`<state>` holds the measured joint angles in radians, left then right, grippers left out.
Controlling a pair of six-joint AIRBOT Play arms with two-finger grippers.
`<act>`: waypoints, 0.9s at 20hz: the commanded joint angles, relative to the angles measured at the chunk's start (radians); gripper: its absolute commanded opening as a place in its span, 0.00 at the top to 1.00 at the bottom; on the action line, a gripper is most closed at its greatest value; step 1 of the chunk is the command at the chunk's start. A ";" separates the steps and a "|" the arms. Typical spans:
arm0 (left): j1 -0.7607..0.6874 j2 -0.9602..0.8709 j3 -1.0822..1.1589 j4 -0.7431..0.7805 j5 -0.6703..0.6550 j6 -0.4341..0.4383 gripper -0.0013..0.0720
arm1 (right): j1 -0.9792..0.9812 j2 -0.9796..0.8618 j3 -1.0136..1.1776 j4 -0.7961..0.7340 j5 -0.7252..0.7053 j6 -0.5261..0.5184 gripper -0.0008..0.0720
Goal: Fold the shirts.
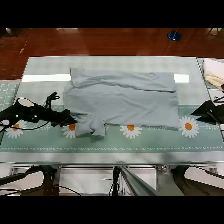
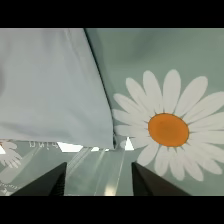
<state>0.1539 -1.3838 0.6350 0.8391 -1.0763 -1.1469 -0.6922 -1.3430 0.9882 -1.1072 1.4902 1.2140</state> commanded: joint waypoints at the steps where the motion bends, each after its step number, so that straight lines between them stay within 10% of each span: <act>1: 0.002 0.000 0.001 0.013 -0.014 0.018 0.95 | -0.009 0.013 -0.101 0.044 -0.059 -0.033 0.32; 15: 0.002 0.000 0.001 0.013 -0.017 0.032 0.95 | 0.043 0.013 -0.346 0.208 -0.313 -0.061 0.35; 18: 0.002 0.000 0.001 0.013 -0.017 0.032 0.95 | 0.141 0.013 -0.359 0.240 -0.422 -0.034 0.65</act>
<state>0.1551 -1.3838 0.6357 0.8516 -1.0946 -1.1141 -0.6209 -1.3304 0.6559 -0.9157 1.1896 1.1595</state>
